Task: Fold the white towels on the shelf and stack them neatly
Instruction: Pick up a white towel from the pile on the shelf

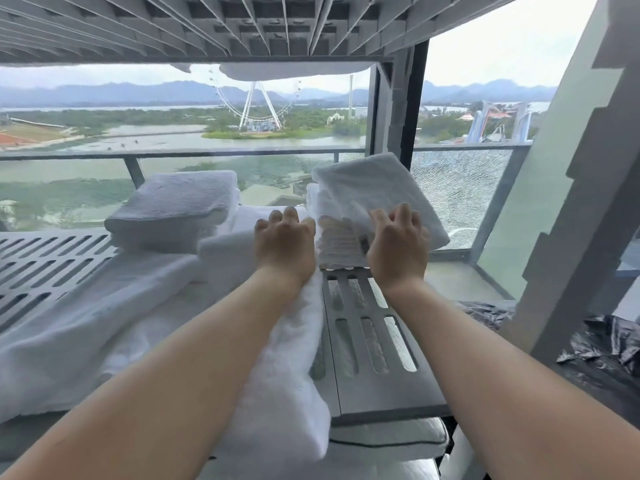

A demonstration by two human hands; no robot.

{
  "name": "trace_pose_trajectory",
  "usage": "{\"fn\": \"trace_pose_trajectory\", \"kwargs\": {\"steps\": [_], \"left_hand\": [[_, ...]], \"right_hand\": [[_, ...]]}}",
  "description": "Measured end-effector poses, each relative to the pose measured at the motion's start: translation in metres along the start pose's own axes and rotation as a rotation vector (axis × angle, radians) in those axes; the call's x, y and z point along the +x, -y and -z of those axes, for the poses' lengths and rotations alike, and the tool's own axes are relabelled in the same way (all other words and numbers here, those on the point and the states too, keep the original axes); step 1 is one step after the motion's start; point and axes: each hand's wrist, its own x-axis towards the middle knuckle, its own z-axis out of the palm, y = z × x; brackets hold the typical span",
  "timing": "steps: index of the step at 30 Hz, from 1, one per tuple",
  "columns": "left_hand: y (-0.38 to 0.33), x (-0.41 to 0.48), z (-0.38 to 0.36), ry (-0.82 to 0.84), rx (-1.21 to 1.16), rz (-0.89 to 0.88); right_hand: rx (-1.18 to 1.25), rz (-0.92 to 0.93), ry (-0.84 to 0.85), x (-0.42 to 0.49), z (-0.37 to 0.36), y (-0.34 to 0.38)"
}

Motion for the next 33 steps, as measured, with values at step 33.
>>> {"fn": "trace_pose_trajectory", "kwargs": {"steps": [33], "left_hand": [[-0.022, -0.086, 0.044, 0.211, -0.847, 0.112]], "right_hand": [[0.007, 0.157, 0.027, -0.165, 0.128, 0.043]]}}
